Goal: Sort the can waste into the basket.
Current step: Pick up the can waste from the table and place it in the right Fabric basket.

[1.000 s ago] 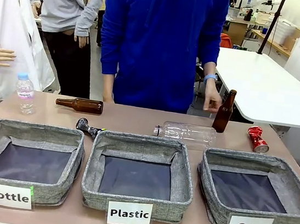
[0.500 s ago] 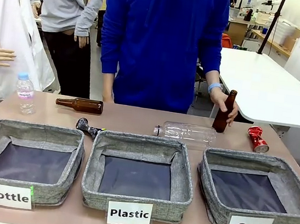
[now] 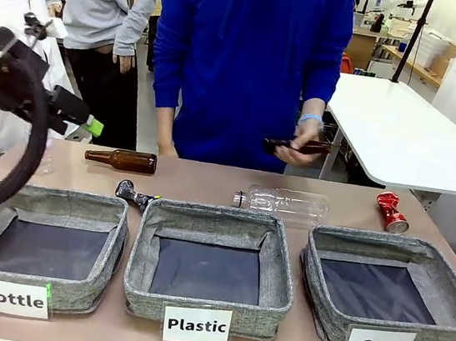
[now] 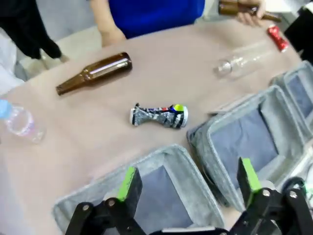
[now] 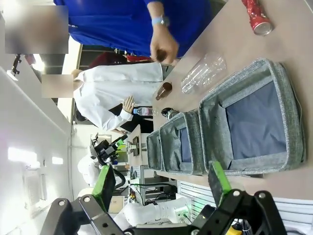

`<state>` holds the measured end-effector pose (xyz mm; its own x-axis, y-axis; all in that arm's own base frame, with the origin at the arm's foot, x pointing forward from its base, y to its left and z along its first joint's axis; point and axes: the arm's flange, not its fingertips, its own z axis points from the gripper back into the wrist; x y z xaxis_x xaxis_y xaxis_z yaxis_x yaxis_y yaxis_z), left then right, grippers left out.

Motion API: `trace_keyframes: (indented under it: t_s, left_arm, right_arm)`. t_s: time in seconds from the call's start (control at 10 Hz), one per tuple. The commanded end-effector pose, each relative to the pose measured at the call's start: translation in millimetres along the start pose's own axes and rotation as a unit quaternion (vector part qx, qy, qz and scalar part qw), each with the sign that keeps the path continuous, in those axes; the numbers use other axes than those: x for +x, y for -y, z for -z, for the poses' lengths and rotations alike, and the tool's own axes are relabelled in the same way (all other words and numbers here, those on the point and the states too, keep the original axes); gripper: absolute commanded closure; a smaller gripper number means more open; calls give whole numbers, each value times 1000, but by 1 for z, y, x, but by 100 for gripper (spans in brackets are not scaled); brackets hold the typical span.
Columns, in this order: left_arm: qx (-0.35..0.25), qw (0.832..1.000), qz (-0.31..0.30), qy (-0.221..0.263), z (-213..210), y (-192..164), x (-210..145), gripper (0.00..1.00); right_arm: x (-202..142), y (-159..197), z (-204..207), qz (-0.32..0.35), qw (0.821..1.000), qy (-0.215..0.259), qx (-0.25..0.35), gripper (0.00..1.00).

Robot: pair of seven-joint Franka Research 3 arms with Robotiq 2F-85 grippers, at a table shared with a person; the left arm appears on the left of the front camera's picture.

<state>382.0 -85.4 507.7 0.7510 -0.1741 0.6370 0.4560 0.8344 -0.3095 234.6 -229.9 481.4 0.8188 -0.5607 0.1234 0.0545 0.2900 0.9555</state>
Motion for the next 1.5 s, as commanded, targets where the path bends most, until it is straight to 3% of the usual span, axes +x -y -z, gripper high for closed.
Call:
trace_keyframes:
  t_s: [0.0, 0.2, 0.3, 0.5, 0.8, 0.9, 1.0, 1.2, 1.4]
  left_arm:
    - [-42, 999, -11, -27, -24, -8, -8, 0]
    - [-14, 1000, -1, -7, -4, -3, -2, 0]
    - [29, 999, 7, -33, 15, 0, 16, 0]
    - [60, 996, -3, -64, 50, 2, 60, 0]
    - [17, 994, -22, -108, 62, -20, 79, 0]
    - [-42, 989, 2, -143, 39, -39, 66, 0]
    - [-58, 989, 3, -140, -2, -64, 48, 0]
    - [-85, 990, -34, -107, -87, -132, 3, 0]
    - [-110, 988, -87, -59, -145, -190, -34, 0]
  right_arm:
    - [2, -1, -2, -14, 1000, 2, 9, 0]
    - [2, -1, -2, -14, 1000, 2, 9, 0]
    - [2, -1, -2, -14, 1000, 2, 9, 0]
    - [2, -1, -2, -14, 1000, 2, 9, 0]
    - [2, -1, -2, -14, 1000, 2, 9, 0]
    - [2, -1, -2, -14, 1000, 2, 9, 0]
    - [2, -1, -2, -14, 1000, 2, 9, 0]
    - [2, -1, -2, -14, 1000, 2, 9, 0]
    - [2, -1, -2, -14, 1000, 2, 9, 0]
